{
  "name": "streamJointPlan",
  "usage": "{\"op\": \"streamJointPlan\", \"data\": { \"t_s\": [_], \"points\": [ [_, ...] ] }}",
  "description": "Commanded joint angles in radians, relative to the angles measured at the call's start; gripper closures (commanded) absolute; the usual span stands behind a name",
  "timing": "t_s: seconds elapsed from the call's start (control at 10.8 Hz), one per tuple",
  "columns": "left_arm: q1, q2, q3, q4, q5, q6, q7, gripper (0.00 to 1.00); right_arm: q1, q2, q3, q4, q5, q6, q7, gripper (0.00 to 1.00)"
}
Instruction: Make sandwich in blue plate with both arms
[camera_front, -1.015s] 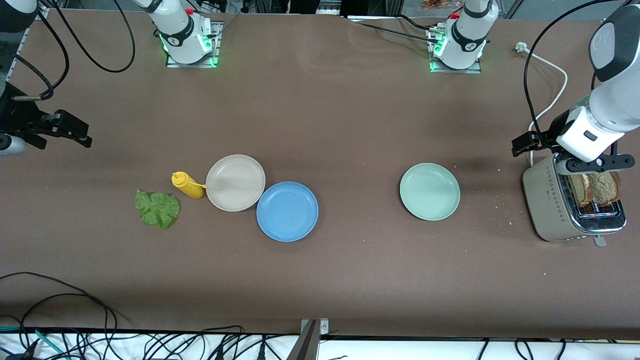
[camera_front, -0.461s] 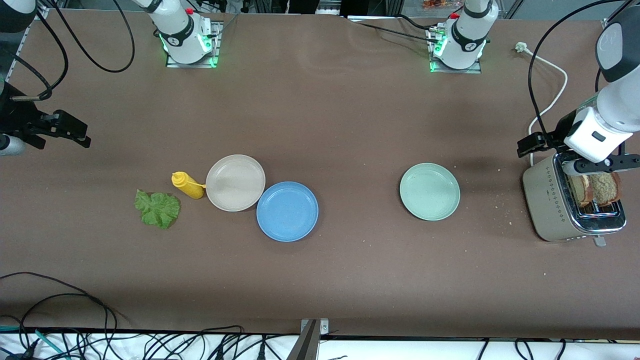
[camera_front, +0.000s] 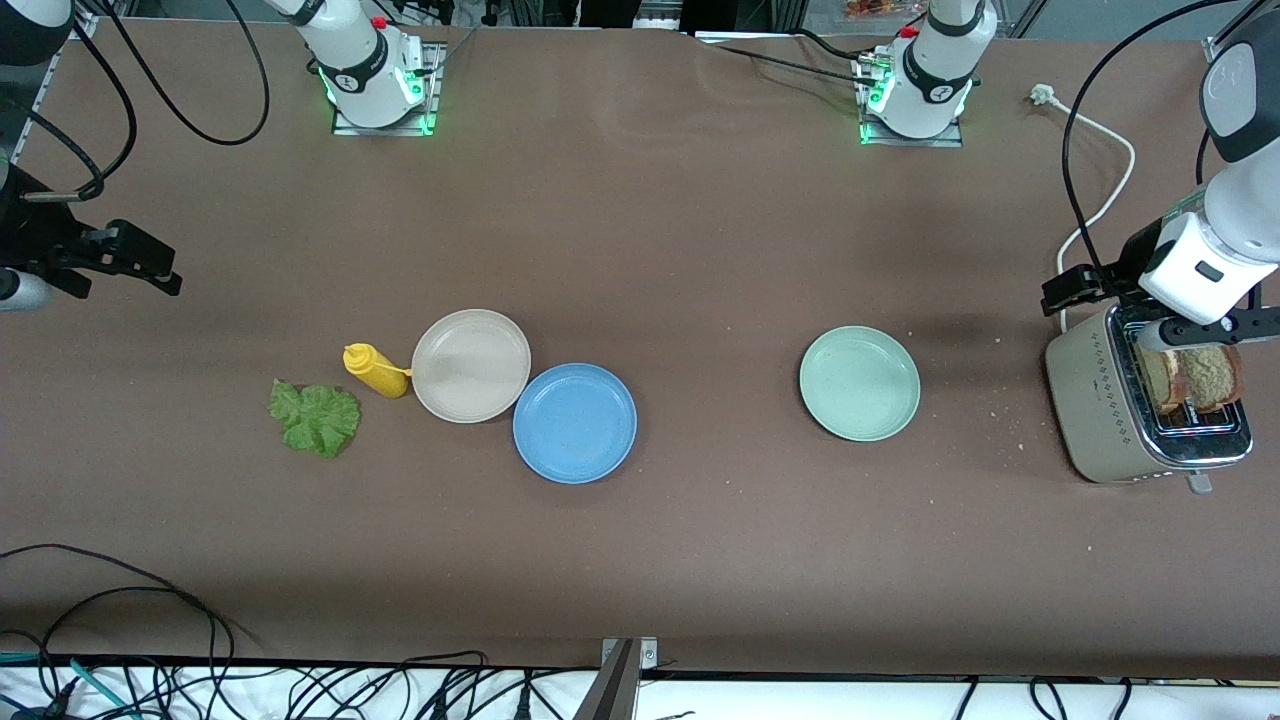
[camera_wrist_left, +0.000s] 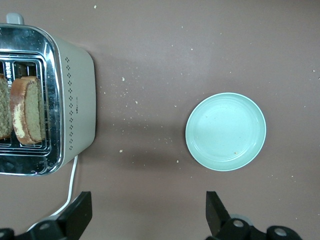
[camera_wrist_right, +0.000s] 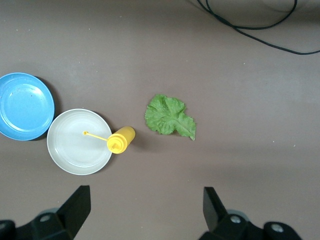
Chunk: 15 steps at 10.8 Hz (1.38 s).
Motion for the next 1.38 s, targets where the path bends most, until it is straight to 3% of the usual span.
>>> {"op": "streamJointPlan", "data": {
  "t_s": [0.0,0.28,1.29],
  "points": [
    [0.001,-0.006,-0.002,-0.011,0.022,-0.001,0.022,0.00,-0.001,-0.004,-0.001,-0.001,0.011,-0.003,0.011,0.00],
    [0.001,-0.013,0.000,-0.011,0.022,-0.058,0.089,0.00,-0.001,-0.004,-0.001,-0.003,0.011,-0.003,0.007,0.00],
    [0.002,-0.016,0.012,-0.020,0.022,-0.058,0.090,0.00,-0.001,-0.002,-0.001,-0.001,0.003,0.009,0.000,0.00]
  ]
}}
